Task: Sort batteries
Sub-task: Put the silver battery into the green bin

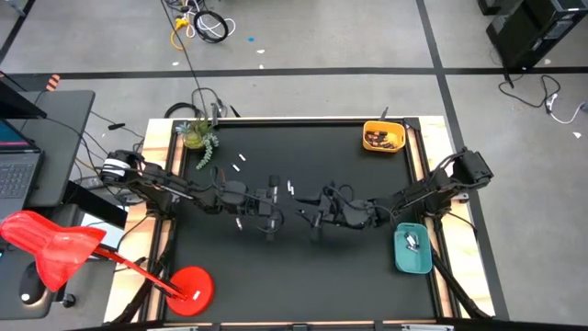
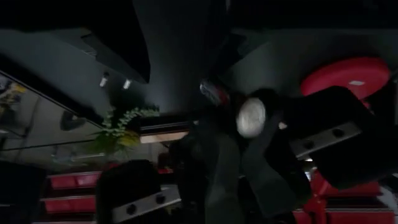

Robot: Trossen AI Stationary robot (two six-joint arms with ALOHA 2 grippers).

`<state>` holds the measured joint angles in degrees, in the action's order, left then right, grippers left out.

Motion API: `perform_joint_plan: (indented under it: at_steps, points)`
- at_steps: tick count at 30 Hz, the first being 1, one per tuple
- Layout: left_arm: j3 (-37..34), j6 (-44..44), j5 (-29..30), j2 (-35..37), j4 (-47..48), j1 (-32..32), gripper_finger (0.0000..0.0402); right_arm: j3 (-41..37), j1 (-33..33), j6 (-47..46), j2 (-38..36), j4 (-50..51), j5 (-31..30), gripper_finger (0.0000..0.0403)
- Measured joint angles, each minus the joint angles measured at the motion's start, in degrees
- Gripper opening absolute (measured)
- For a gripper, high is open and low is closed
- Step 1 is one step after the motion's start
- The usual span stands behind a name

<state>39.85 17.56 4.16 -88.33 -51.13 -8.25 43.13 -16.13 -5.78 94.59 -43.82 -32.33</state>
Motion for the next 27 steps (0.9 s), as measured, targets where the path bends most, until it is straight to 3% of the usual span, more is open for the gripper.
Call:
perform_joint_plan:
  at_steps: [9,13,15,17,21,23,27]
  points:
    - [0.0,0.0,4.0,0.0,0.0,0.0,0.0,3.6,0.6,1.8,0.0,4.7,2.1,0.0158]
    - [0.0,0.1,10.9,0.0,3.5,0.5,0.0,3.7,0.8,-0.8,-0.1,10.9,-8.5,0.0151]
    - [-0.4,-0.5,14.7,0.2,9.0,0.7,0.0,3.6,1.2,-5.2,-0.9,17.7,-10.3,0.0145]
    - [-2.8,-3.3,12.7,2.5,14.5,0.3,0.0003,3.6,0.8,-9.1,-2.3,21.4,-7.3,0.0143]
    - [-8.0,-10.7,1.9,5.3,20.3,-3.6,0.002,3.7,-4.0,-13.1,-4.2,29.2,-5.6,0.0142]
    - [-9.0,-15.1,2.0,5.2,22.7,-5.6,0.0038,3.6,-5.9,-15.4,-4.7,32.9,-8.5,0.0142]
    - [-9.2,-18.3,8.0,2.7,23.8,-7.9,0.0108,3.6,-6.3,-17.5,-4.5,33.7,-10.5,0.0142]
